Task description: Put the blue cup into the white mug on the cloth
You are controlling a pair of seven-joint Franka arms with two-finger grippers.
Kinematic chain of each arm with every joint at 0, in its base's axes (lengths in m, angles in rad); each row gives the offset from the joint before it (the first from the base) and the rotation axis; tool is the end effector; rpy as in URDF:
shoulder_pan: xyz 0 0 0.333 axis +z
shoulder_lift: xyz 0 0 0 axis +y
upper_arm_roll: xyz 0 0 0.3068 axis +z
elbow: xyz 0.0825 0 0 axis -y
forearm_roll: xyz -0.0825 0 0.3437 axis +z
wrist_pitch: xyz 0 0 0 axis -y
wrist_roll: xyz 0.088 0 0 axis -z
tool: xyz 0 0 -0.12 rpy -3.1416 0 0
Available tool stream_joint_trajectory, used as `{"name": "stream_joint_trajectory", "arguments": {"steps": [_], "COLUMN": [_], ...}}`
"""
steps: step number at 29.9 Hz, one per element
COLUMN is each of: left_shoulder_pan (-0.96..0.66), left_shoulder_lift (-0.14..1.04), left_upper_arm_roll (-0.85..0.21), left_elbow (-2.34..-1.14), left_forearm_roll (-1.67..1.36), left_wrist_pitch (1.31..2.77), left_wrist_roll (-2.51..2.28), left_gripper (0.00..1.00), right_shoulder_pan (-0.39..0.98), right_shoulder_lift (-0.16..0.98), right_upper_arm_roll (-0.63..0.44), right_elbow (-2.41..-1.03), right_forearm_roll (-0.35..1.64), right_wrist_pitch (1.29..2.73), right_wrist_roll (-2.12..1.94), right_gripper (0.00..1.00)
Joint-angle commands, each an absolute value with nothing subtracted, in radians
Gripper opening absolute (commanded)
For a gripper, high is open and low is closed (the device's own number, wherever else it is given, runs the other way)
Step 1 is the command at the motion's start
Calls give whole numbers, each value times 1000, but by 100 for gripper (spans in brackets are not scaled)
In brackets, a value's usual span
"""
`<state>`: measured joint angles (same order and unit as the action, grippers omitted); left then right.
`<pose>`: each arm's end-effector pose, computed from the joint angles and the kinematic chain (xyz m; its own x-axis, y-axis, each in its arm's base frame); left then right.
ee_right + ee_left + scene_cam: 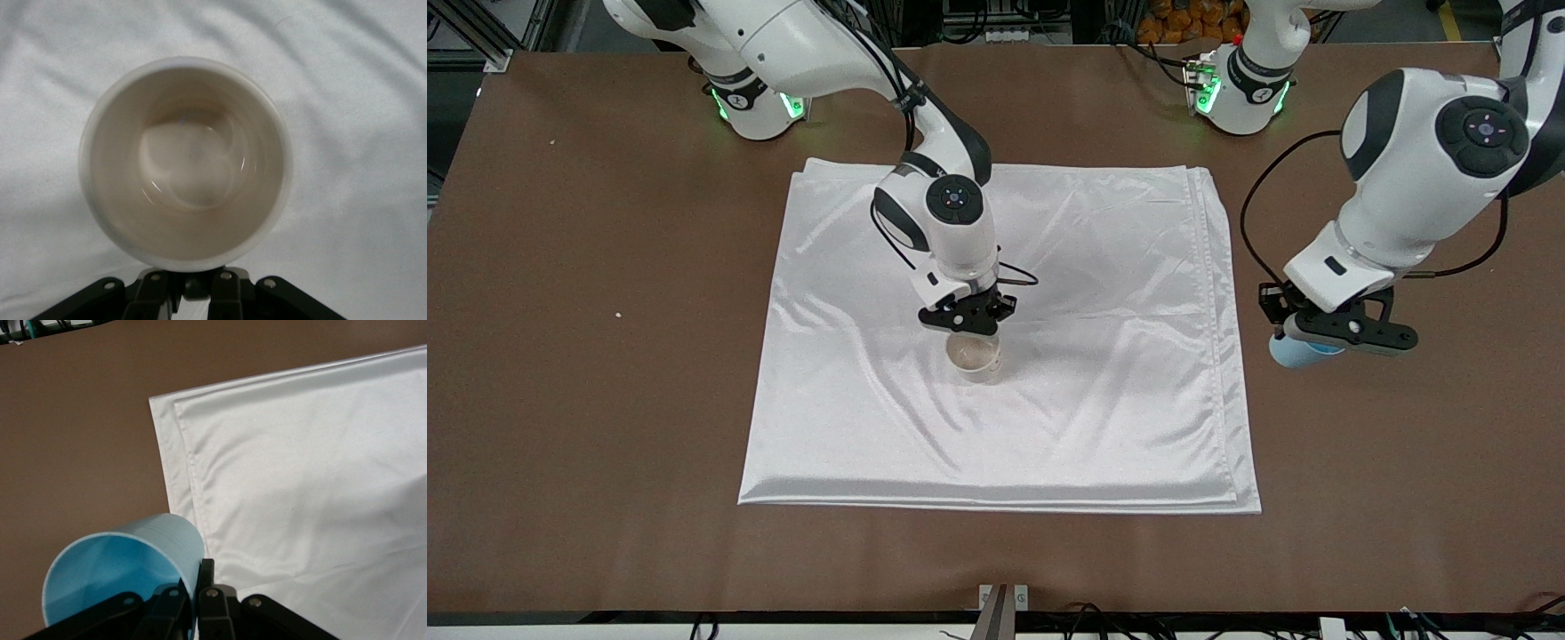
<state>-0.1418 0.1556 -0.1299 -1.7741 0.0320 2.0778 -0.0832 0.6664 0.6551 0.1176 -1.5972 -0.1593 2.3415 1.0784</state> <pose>0.5645 -0.1513 0.4748 0.9694 -0.1952 0.1492 -0.1978 -0.9802 0.0025 0.4851 0.4622 0.2643 0.9721 -0.2163 0.0905 -0.2117 -0.9756 -0.0573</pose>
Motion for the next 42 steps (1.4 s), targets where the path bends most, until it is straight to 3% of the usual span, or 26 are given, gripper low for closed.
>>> {"name": "stream_joint_trajectory", "arguments": {"steps": [1,3,6,7,8,9,16,25,34,42], "left_shoulder_pan": [-149,-155,-164,-164,-164,-164,-166,-195,-235,-324], "left_shoulder_lift": [251,268,301,311,324,336,399,469,597,689], "left_upper_arm_roll": [-170,-176,-199,-213,-228,-244,-311,-360,-436,-437], "left_elbow": [-1655,-1637,-1599,-1588,-1579,-1571,-1506,-1430,-1312,-1233], "left_forearm_roll": [61,69,100,110,123,132,173,173,181,187], "left_wrist_pitch": [2051,2051,2051,2049,2051,2049,2023,2022,2026,2071], "left_wrist_roll": [-172,-190,-238,-259,-284,-307,-429,-552,-722,-833], "left_gripper": [0,0,0,0,0,0,0,0,0,0], "right_shoulder_pan": [689,689,689,689,689,689,681,631,545,301], "right_shoulder_lift": [676,678,678,678,677,675,634,462,324,212], "right_upper_arm_roll": [107,106,106,106,106,106,106,110,120,284], "right_elbow": [-1565,-1565,-1565,-1565,-1565,-1565,-1565,-1566,-1566,-1565], "right_forearm_roll": [-198,-198,-201,-206,-206,-212,-215,-202,-143,-130], "right_wrist_pitch": [2336,2338,2339,2339,2338,2336,2301,2094,1997,1859], "right_wrist_roll": [1109,1109,1109,1109,1109,1109,1108,1095,1028,870], "right_gripper": [0,4,24,39,62,100,100,100,100,100]}}
